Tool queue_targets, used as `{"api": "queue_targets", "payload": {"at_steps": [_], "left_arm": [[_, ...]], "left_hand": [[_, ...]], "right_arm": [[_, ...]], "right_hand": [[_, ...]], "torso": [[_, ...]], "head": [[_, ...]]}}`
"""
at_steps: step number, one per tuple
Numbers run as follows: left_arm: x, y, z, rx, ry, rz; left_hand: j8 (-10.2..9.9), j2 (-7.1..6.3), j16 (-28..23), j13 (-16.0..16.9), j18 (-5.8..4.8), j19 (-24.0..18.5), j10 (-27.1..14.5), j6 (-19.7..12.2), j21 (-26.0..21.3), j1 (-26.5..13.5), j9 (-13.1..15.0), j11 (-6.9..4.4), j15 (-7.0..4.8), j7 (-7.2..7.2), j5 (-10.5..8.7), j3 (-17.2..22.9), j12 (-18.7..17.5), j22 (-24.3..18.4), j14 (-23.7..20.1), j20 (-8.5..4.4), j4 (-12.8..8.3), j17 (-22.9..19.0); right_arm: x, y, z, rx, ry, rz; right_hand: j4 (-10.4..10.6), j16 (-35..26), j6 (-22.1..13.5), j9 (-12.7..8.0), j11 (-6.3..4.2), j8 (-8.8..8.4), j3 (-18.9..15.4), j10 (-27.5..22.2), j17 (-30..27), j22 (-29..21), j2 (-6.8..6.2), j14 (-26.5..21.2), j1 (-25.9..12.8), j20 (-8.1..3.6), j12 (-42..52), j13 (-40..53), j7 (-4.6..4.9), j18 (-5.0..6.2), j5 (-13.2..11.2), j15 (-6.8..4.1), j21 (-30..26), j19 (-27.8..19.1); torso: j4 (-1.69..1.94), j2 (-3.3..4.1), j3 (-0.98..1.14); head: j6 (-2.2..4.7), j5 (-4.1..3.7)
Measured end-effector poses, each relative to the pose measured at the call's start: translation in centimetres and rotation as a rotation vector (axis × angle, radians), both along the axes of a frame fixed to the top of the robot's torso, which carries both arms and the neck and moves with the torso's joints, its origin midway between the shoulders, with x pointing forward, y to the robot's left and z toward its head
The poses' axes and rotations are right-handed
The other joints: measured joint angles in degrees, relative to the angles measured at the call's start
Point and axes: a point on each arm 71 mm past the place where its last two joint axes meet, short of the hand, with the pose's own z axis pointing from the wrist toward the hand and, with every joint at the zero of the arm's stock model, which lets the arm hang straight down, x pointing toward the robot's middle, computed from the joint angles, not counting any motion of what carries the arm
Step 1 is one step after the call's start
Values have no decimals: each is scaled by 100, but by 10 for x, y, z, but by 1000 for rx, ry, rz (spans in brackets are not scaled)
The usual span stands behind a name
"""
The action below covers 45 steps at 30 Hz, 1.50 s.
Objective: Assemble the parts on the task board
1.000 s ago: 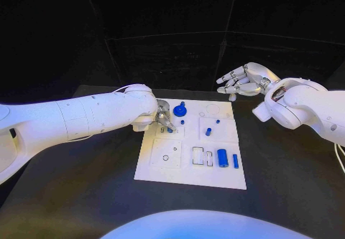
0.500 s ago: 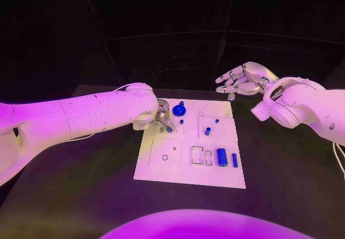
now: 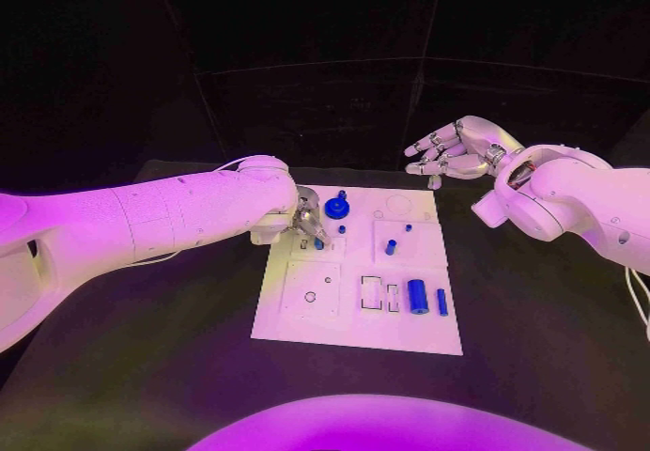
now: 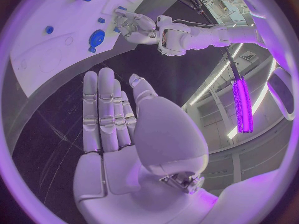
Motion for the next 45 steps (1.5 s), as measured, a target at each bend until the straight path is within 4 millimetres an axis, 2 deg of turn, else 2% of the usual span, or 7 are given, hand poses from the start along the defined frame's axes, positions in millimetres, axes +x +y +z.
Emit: {"api": "queue_targets", "payload": {"at_steps": [5,10,28,35,41,44,45], "left_arm": [[0,0,-1,3,2,1],[0,0,-3,6,6,2],[0,7,-2,2,-3,20],[3,8,17,-60,-35,42],[8,9,37,-112,-66,62],[13,14,46,-122,-77,75],[15,16,48,-123,-78,79]], "left_hand": [[27,-21,0,18,0,0,30,83,0,-188,12,-30,0,-43,1,-230,22,10,0,0,137,0],[60,-116,0,45,0,0,39,154,0,-443,26,-41,0,-70,5,-695,55,32,0,0,383,0],[60,-155,0,85,0,16,38,175,0,-537,66,-40,-41,-91,5,-1775,83,78,0,-62,918,0],[59,-203,0,39,1,-3,38,175,0,-584,86,-40,-61,-91,4,-2177,79,62,20,-81,1163,0],[43,-181,0,-194,1,-25,-87,78,-132,-624,91,-41,-61,-64,4,-2397,-147,-84,20,-103,1154,0],[-85,-116,0,-501,0,-87,-284,-97,-269,-311,37,15,-61,12,4,-2390,-422,-260,20,-99,1048,0],[-212,-52,0,-619,0,-128,-356,-239,-341,-162,-53,88,-40,67,4,-2382,-525,-344,3,-59,1005,0]], "right_arm": [[0,0,0,0,0,1],[0,0,0,0,0,2],[-1,-1,0,0,0,0],[0,-5,0,-2,0,-7],[1,-7,0,-4,0,-13],[1,-7,0,-4,0,-14],[1,-7,0,-4,0,-14]], "right_hand": [[0,-29,0,0,0,0,0,0,13,-4,0,0,0,0,0,-22,0,0,-55,0,0,0],[16,-44,0,0,12,0,16,-13,20,-9,0,0,0,0,0,-37,0,0,-93,0,-22,0],[62,-118,-21,0,42,-22,1,-42,41,-39,-68,-43,-68,0,-21,-100,21,0,-219,43,-85,0],[82,-144,-21,0,62,-22,0,-62,46,-45,-68,-43,-68,0,-21,-115,21,0,-218,43,-85,0],[98,-144,-21,0,62,-22,-2,-62,51,-45,-68,-43,-68,0,-21,-124,21,0,-238,43,-107,0],[98,-144,-20,0,62,-22,-2,-62,51,-45,-68,-43,-68,0,-21,-124,21,0,-238,43,-107,0],[98,-144,-20,0,62,-22,-3,-62,51,-47,-68,-43,-68,0,-21,-124,21,0,-238,43,-107,0]], "torso": [[1,0,1],[1,0,1],[5,-2,-2],[5,-2,-2],[5,-2,-2],[5,-2,-1],[6,-2,-1]], "head": [[3,-1],[3,-4],[20,-5],[31,-13],[54,-19],[69,-26],[75,-27]]}}
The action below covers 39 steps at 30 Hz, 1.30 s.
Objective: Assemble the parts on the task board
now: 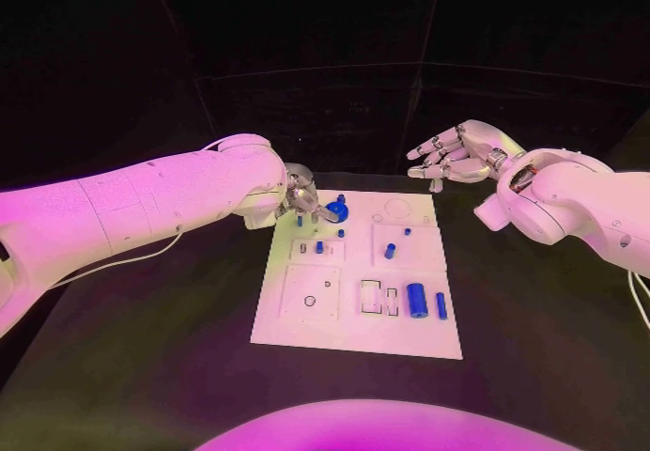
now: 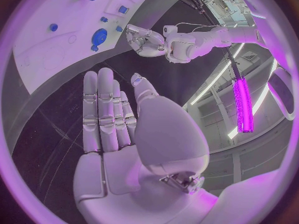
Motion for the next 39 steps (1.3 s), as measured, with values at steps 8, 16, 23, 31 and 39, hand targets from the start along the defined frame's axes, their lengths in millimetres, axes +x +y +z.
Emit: {"api": "queue_targets", "payload": {"at_steps": [8,16,23,31,39], "left_arm": [[22,19,9,23,20,50],[38,23,3,49,47,70],[43,25,-8,86,72,67],[47,32,-15,126,82,79],[49,38,-16,148,77,87]], "left_hand": [[-482,195,0,-213,1,-65,-130,-152,-144,400,-520,130,152,158,0,-129,-149,-162,4,109,-75,0],[-624,181,0,-409,0,-109,-252,-109,-193,443,-773,191,190,201,0,-342,-302,-220,1,152,76,0],[-626,210,0,-407,1,-88,-252,-89,-193,414,-862,191,197,220,0,-462,-303,-185,7,172,146,0],[-626,235,0,-375,0,-68,-252,-10,-193,389,-913,191,196,222,0,-587,-257,-135,7,192,147,0],[-583,263,0,-308,0,-68,-218,87,-168,417,-929,157,196,168,0,-679,-189,-99,7,193,151,0]], "right_arm": [[1,0,0,-1,0,-2],[1,1,0,0,0,1],[1,2,0,0,0,2],[2,2,0,0,0,0],[2,3,-1,0,0,0]], "right_hand": [[0,-23,0,0,0,0,0,0,6,-3,0,0,0,21,0,-12,0,0,0,0,0,-21],[0,-22,0,0,0,0,0,0,10,-8,0,0,0,21,-23,-25,0,0,19,0,-21,-21],[9,-54,0,0,0,0,8,0,24,-16,0,0,0,21,-23,-55,0,0,132,0,-24,-21],[24,-79,0,0,0,0,24,0,37,-21,0,0,0,21,-23,-85,0,0,283,0,-45,-21],[24,-79,0,0,0,0,24,0,36,-21,0,0,0,21,-23,-89,0,0,284,0,-45,-21]], "torso": [[3,0,2],[-7,13,-6],[-14,16,-10],[-14,16,-9],[-11,15,-8]], "head": [[43,16],[68,65],[49,80],[43,94],[32,99]]}}
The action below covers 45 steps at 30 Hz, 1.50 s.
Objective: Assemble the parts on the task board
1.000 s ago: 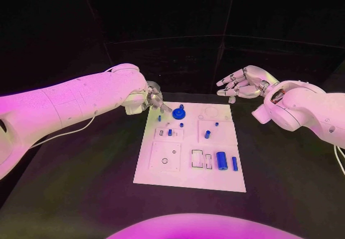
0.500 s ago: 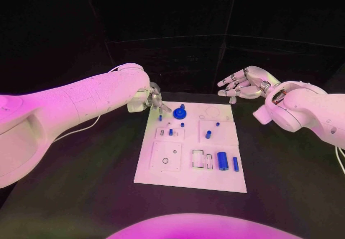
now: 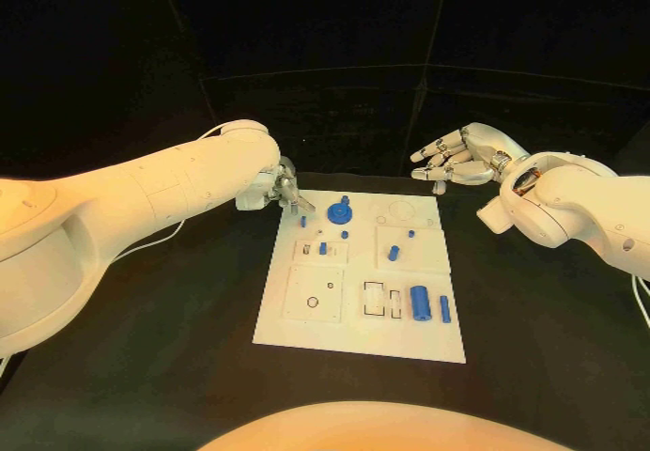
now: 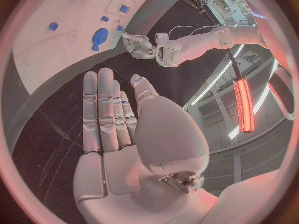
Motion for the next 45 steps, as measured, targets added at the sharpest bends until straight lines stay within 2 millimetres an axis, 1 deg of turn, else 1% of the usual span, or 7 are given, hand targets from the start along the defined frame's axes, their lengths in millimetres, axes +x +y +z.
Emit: {"api": "queue_targets", "payload": {"at_steps": [1,8,21,34,36,40,45], "left_arm": [[0,0,0,2,0,0],[1,2,0,11,3,2],[0,-5,-10,20,36,-12],[0,-9,-12,20,49,-23],[0,-9,-13,19,50,-26],[0,-11,-13,18,53,-29],[1,-10,-14,20,56,-27]], "left_hand": [[1,1,0,5,0,0,18,9,0,1,0,-18,0,-9,0,-11,16,5,0,0,-11,0],[1,1,0,11,0,0,18,30,28,1,0,-18,0,11,0,-11,16,17,0,0,-11,0],[4,2,0,10,0,16,18,29,27,2,1,-18,0,11,0,-27,16,25,0,-17,-27,0],[45,182,0,4,0,19,18,29,49,182,-16,-18,0,11,0,-81,16,53,0,-20,-82,0],[45,172,0,4,0,19,18,29,49,212,-22,-18,0,11,0,-82,16,53,0,-20,-82,0],[68,231,0,4,0,19,31,50,49,282,-27,-31,0,-10,0,-80,16,69,0,-20,-116,0],[68,243,0,4,0,19,39,50,49,349,-35,-39,0,-11,0,-80,16,73,0,-20,-148,0]], "right_arm": [[0,0,0,0,0,0],[1,1,0,0,0,1],[1,4,0,1,-1,5],[1,5,0,2,-1,7],[1,5,0,2,-1,7],[2,6,0,2,-1,9],[2,6,0,2,-1,9]], "right_hand": [[0,0,0,0,0,0,0,0,0,0,0,0,0,0,0,0,0,0,0,0,0,0],[0,0,0,0,0,0,0,0,5,0,0,0,0,0,0,-8,0,0,0,0,0,0],[0,0,0,0,0,0,0,0,4,1,0,0,0,0,0,-7,0,1,0,0,0,0],[-1,0,0,0,0,0,-1,0,3,1,0,0,0,0,0,-7,0,0,0,0,0,0],[-1,0,0,0,0,0,-1,0,3,1,0,0,0,0,0,-7,0,0,0,0,0,0],[-1,0,0,0,0,0,-1,0,3,1,0,0,0,0,0,-6,0,0,0,0,0,0],[-1,0,0,0,0,0,-1,0,4,-2,0,0,0,0,0,-14,0,0,28,0,0,0]], "torso": [[1,-1,0],[5,-2,1],[5,-1,3],[4,-2,7],[4,-2,7],[5,-3,7],[5,-3,7]], "head": [[-2,-1],[-11,-14],[-25,0],[-35,-23],[-36,-24],[-41,-24],[-53,-20]]}}
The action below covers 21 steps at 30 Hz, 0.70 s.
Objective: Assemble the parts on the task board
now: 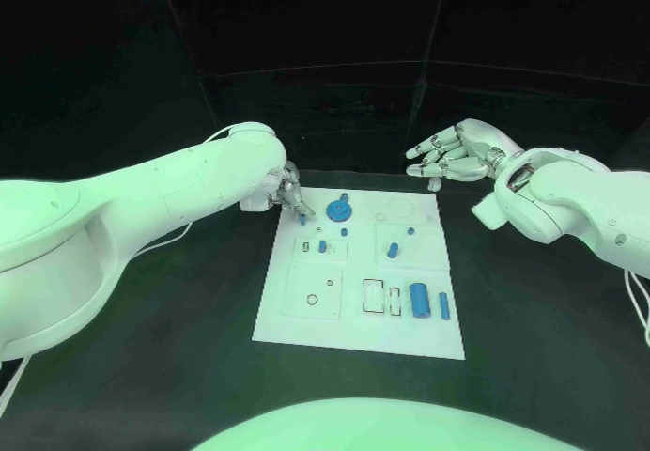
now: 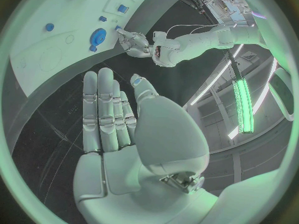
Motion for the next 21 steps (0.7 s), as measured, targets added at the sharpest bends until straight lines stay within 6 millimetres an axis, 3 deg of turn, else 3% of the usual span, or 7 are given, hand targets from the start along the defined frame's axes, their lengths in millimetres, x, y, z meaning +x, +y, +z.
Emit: {"api": "queue_targets", "payload": {"at_steps": [8,21], "left_arm": [[0,0,0,1,1,1],[1,-1,0,-3,1,-3]], "left_hand": [[23,81,0,-15,0,0,0,0,0,133,-10,0,0,0,0,37,0,7,0,0,-69,0],[42,405,0,-58,1,16,20,17,0,967,-77,-20,-43,-22,-4,524,0,6,-1,-16,-666,0]], "right_arm": [[0,0,0,0,0,0],[0,0,0,1,0,1]], "right_hand": [[0,0,0,0,0,0,0,0,5,-2,0,0,0,0,0,-3,0,0,10,0,0,0],[16,0,0,0,0,0,16,0,4,-1,0,0,0,0,0,-3,0,0,11,0,0,0]], "torso": [[3,0,1],[3,-2,1]], "head": [[-4,-11],[-19,-11]]}}
